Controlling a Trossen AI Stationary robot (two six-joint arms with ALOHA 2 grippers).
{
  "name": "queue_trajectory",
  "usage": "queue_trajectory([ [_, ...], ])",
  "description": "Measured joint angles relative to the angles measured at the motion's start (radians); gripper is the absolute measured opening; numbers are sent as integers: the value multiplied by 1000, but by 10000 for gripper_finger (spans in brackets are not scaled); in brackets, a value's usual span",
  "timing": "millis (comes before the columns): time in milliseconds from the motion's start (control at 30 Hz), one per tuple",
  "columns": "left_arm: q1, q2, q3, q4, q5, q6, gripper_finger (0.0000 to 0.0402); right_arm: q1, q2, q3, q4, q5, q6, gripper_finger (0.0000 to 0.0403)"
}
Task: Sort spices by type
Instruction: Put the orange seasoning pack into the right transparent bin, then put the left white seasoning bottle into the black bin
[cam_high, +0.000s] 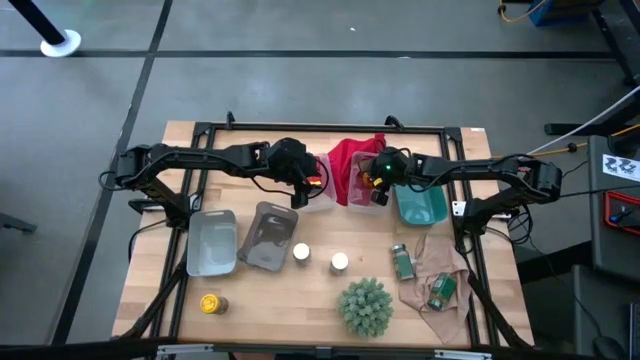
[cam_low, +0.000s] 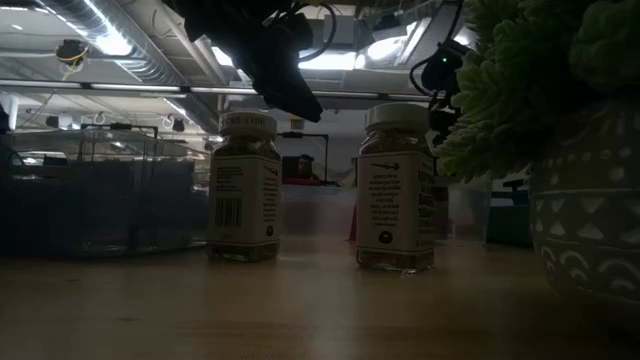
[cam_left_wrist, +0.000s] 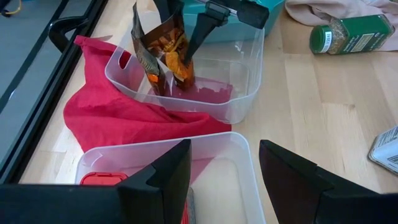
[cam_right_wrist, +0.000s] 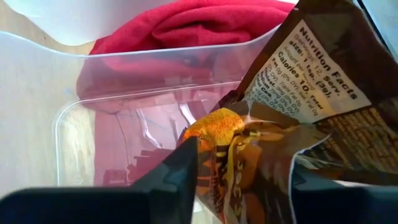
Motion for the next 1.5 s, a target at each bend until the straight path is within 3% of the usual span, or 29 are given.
queue_trajectory([
  [200,0,0,0,0,0,0,178,0,0,1,-1,0,0,159],
  [833,-11,0,0,0,0,-7,178,0,0,241,-337,43,-1,161],
  [1233,-128,-1,0,-1,5,8,178,0,-1,420,-603,44,-1,161],
  [1500,-216,-1,0,-1,5,-71,178,0,-2,491,-660,45,-1,161],
])
